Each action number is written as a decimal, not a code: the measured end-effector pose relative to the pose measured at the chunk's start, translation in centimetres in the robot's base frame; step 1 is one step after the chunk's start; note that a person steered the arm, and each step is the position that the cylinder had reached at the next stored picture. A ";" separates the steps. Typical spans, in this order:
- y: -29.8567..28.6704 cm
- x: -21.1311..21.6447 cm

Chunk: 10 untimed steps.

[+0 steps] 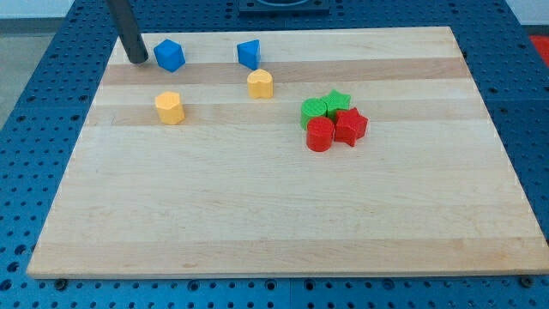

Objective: Move the blue cube towards bottom

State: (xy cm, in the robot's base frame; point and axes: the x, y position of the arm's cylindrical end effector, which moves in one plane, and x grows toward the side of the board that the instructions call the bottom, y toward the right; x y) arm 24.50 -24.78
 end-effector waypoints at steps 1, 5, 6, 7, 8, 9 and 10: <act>0.8 -2.6; 6.6 -2.0; 5.9 -2.0; 5.9 -2.0; 5.9 -1.6; 5.1 -0.9; 4.3 -0.9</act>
State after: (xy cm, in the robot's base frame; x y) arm 23.62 -20.43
